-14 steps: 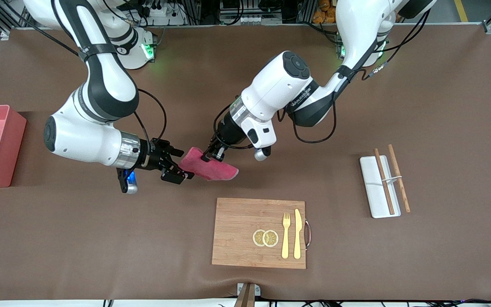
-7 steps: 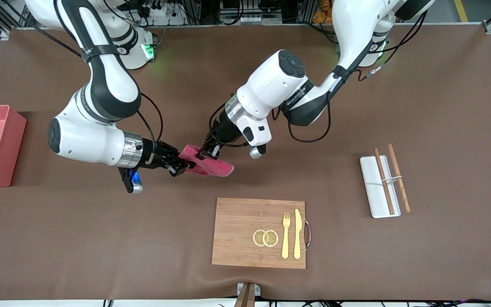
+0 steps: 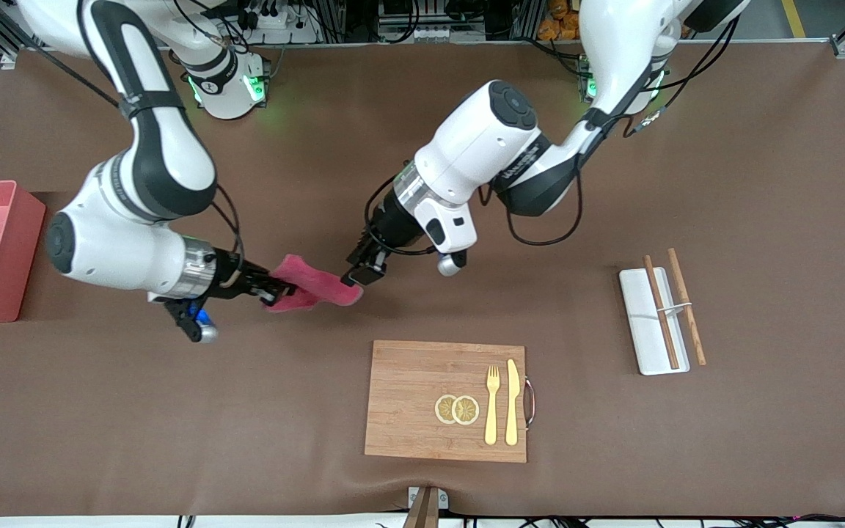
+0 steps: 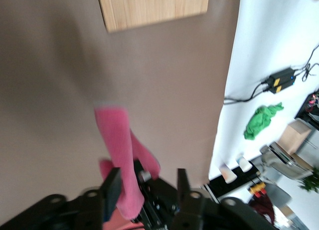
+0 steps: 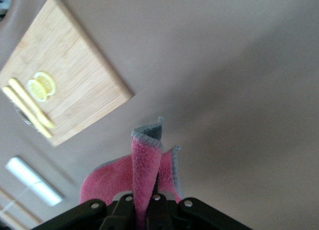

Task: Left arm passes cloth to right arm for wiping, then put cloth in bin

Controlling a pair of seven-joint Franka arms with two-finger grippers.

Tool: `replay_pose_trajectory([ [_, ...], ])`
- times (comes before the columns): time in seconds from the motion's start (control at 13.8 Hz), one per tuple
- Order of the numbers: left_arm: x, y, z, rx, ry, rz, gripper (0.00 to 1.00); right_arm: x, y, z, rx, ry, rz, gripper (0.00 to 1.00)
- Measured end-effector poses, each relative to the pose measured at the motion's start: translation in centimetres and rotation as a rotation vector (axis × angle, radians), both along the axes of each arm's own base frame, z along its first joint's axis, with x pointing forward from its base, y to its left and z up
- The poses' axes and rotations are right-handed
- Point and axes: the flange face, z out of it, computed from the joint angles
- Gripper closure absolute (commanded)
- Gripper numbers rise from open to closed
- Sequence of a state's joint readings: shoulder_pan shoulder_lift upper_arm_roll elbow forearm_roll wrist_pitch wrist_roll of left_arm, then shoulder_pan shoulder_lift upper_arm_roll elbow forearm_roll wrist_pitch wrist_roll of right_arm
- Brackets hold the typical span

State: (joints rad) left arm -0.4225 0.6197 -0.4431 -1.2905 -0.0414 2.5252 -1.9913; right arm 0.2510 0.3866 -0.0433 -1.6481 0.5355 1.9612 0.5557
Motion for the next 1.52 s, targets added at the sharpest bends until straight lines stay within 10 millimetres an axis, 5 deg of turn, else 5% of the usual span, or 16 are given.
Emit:
replay_pose_trajectory([
  [0.22,1.1,4.8,2.4,0.209,-0.022,-0.159,0.0,0.6,-8.2,-0.2,-0.104,-0.016,0.15,1.0],
  [0.51,1.9,12.4,3.6,0.452,-0.003,-0.504,0.0,0.3,-24.1,0.7,-0.23,-0.067,0.341,1.0],
  [0.8,3.5,20.9,5.4,0.547,0.017,-0.699,0.0,-3.7,-40.7,1.0,-0.272,-0.111,0.462,1.0],
  [0.94,3.6,24.9,6.8,0.575,0.019,-0.793,0.0,-5.8,-45.3,0.9,-0.288,-0.096,0.48,1.0],
  [1.09,3.3,28.0,8.2,0.593,0.023,-0.853,0.0,-6.6,-46.5,-0.2,-0.291,-0.056,0.491,1.0],
  [1.23,2.8,30.2,9.2,0.607,0.023,-0.893,0.0,-6.3,-45.0,-2.8,-0.248,-0.008,0.524,1.0],
  [1.38,2.7,32.0,9.9,0.615,0.01,-0.931,0.0,-5.0,-40.5,-5.0,-0.195,0.037,0.597,1.0],
  [1.52,2.6,33.3,10.6,0.62,-0.006,-0.96,0.0,-2.8,-33.6,-5.8,-0.151,0.025,0.673,1.0],
])
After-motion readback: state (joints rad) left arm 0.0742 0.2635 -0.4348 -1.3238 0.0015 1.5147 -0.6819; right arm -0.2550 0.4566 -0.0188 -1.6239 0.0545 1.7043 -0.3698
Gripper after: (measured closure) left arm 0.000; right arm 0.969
